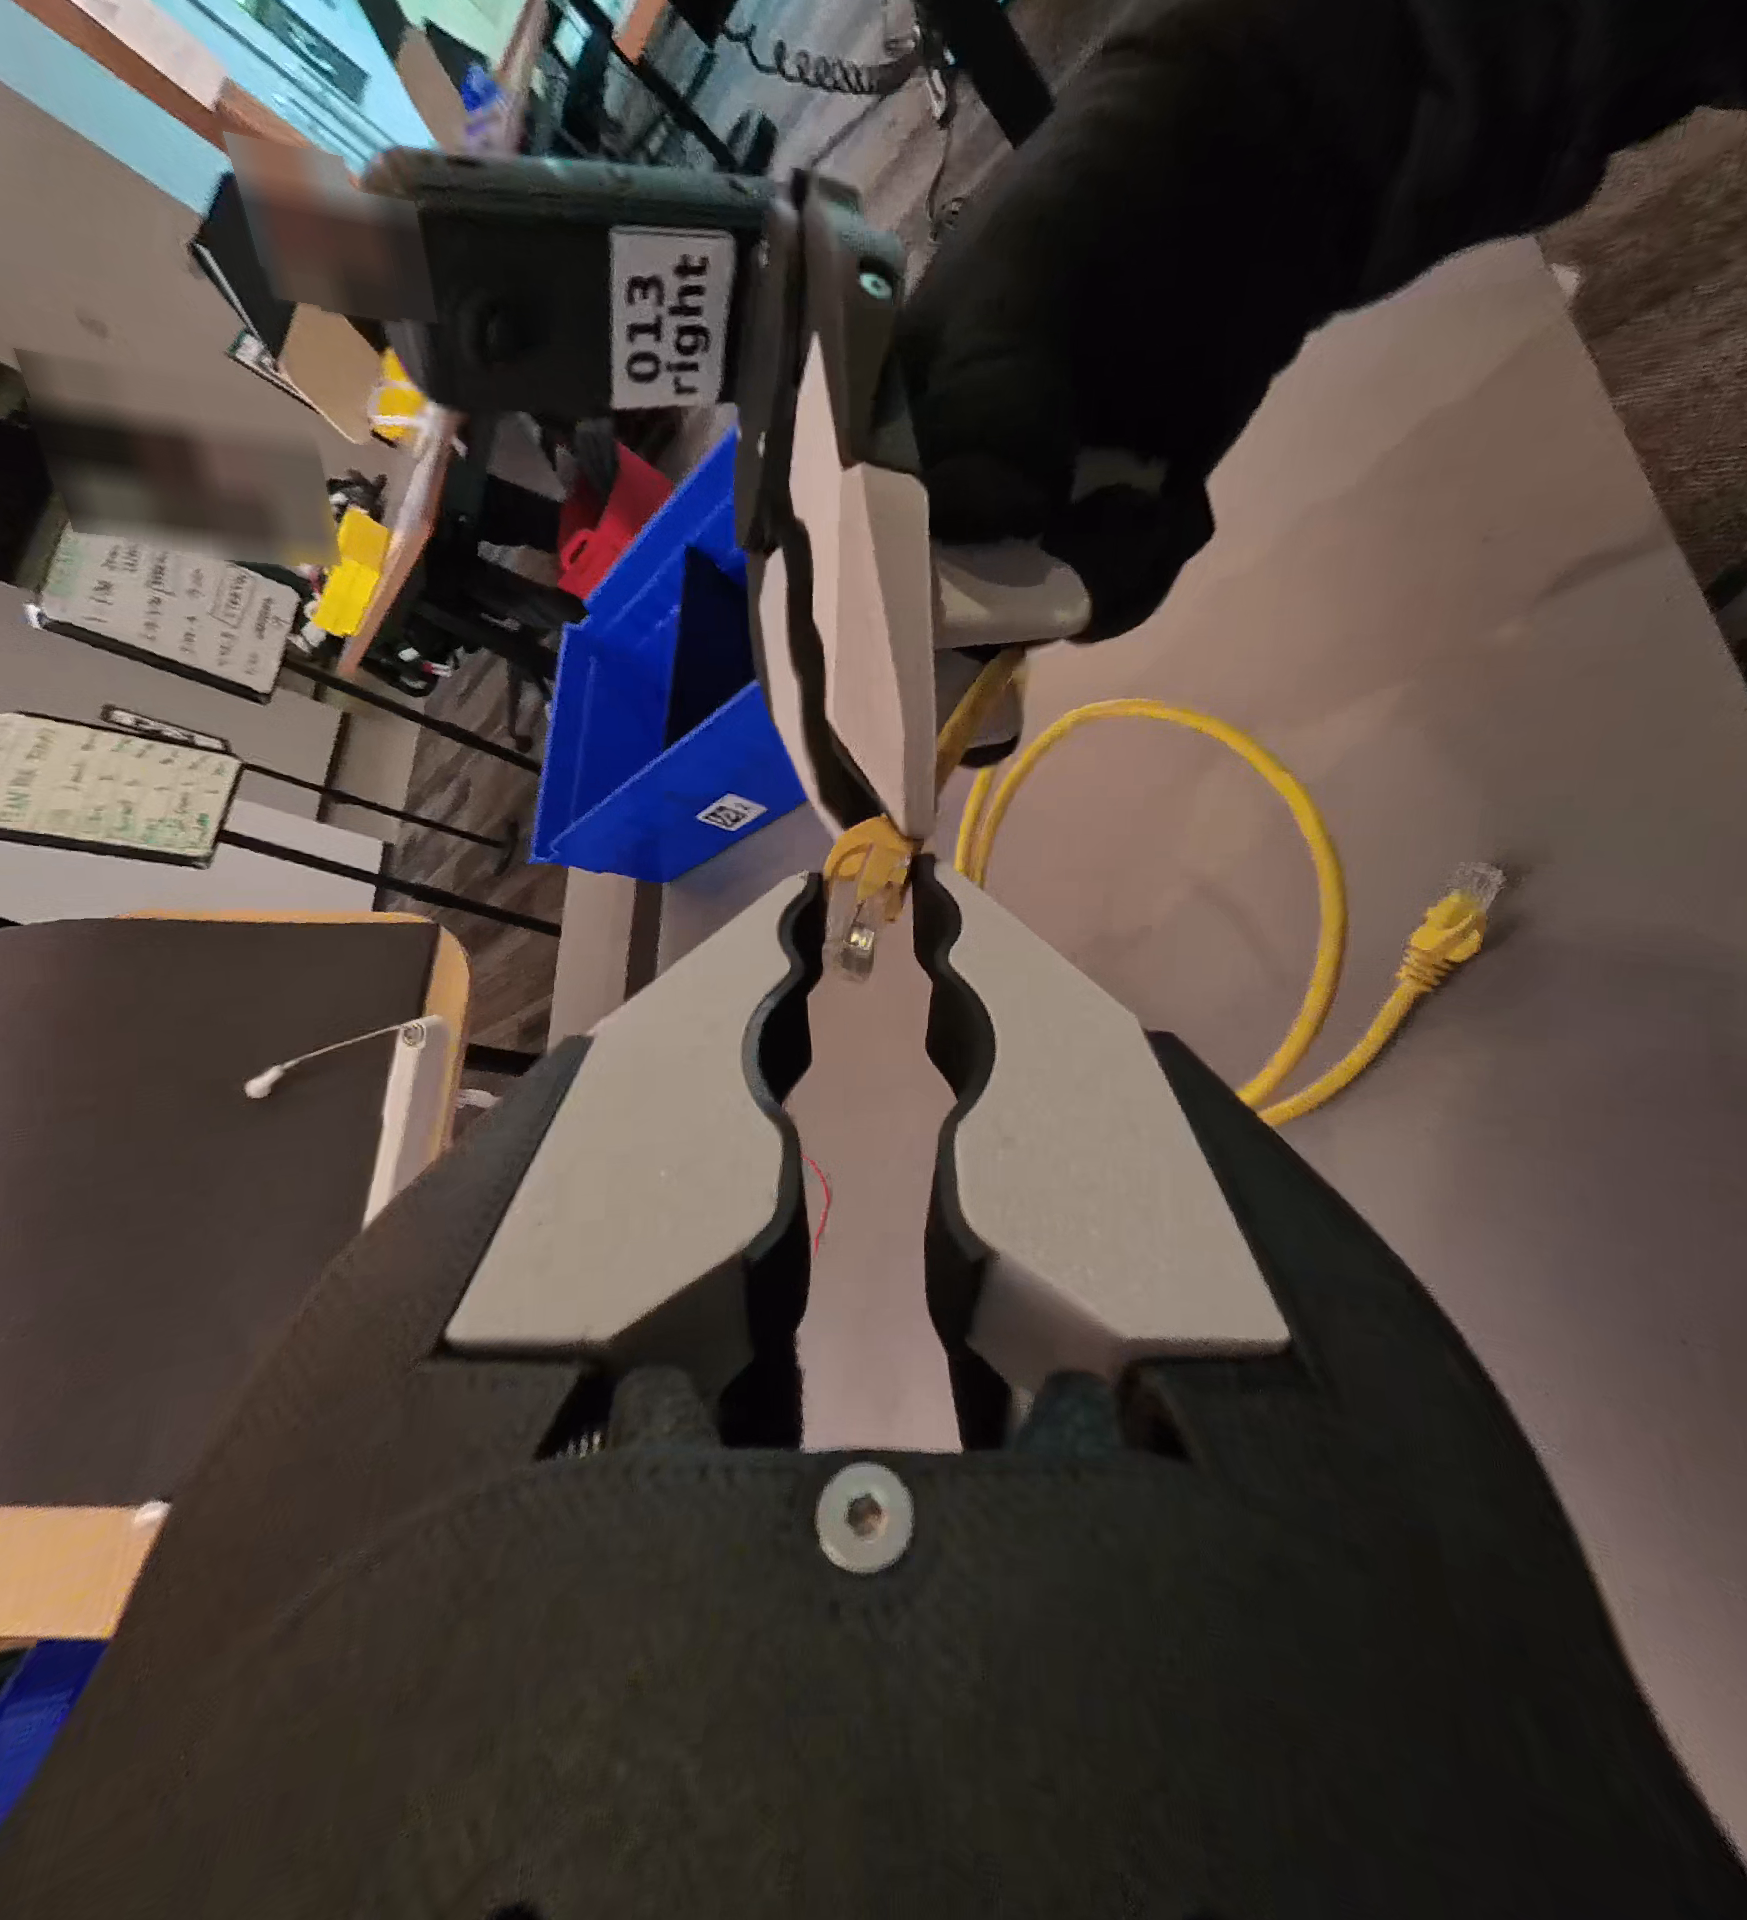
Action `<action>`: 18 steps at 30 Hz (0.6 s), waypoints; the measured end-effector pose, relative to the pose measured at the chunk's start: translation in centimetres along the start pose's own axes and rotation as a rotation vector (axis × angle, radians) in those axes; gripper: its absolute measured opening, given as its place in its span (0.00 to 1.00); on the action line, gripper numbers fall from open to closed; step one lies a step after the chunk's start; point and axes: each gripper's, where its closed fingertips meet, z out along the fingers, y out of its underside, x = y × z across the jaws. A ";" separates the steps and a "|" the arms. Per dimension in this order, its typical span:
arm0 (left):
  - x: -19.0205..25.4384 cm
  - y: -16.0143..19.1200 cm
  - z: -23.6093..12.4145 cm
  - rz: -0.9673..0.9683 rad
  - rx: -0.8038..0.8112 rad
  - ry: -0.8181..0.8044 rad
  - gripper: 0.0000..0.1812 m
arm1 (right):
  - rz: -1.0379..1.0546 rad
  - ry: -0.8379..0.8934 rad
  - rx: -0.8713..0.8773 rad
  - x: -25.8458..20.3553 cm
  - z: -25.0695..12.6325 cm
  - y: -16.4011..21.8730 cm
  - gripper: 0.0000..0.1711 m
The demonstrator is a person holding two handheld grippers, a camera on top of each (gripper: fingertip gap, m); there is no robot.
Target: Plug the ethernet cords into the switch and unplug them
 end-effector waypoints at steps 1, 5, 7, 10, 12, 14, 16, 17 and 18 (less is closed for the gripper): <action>-0.3 -0.4 -0.2 -0.008 0.020 -0.018 0.07 | -0.023 0.009 0.044 0.0 -0.1 -0.8 0.08; -2.0 -1.2 -0.6 -0.007 0.033 -0.143 0.07 | 0.001 -0.017 0.143 -0.3 0.2 -2.3 0.15; -2.5 -1.4 -0.9 0.022 0.029 -0.198 0.07 | 0.031 -0.061 0.183 -0.7 0.4 -2.7 0.14; -3.5 -1.6 -1.3 0.022 0.026 -0.275 0.07 | 0.059 -0.105 0.252 -1.2 0.7 -3.7 0.09; -4.0 -1.8 -1.5 0.019 0.020 -0.324 0.07 | 0.071 -0.112 0.297 -1.2 0.8 -4.3 0.08; -4.2 -1.9 -1.6 0.030 0.019 -0.347 0.07 | 0.046 -0.105 0.325 -1.3 0.8 -4.6 0.07; -4.3 -1.9 -1.7 0.008 0.039 -0.350 0.07 | 0.057 -0.115 0.338 -1.4 0.9 -4.8 0.07; -4.3 -1.9 -1.7 0.007 0.041 -0.356 0.07 | 0.059 -0.118 0.338 -1.3 0.9 -4.8 0.07; -4.3 -1.9 -1.7 0.015 0.039 -0.365 0.07 | 0.048 -0.111 0.336 -1.3 0.8 -4.8 0.07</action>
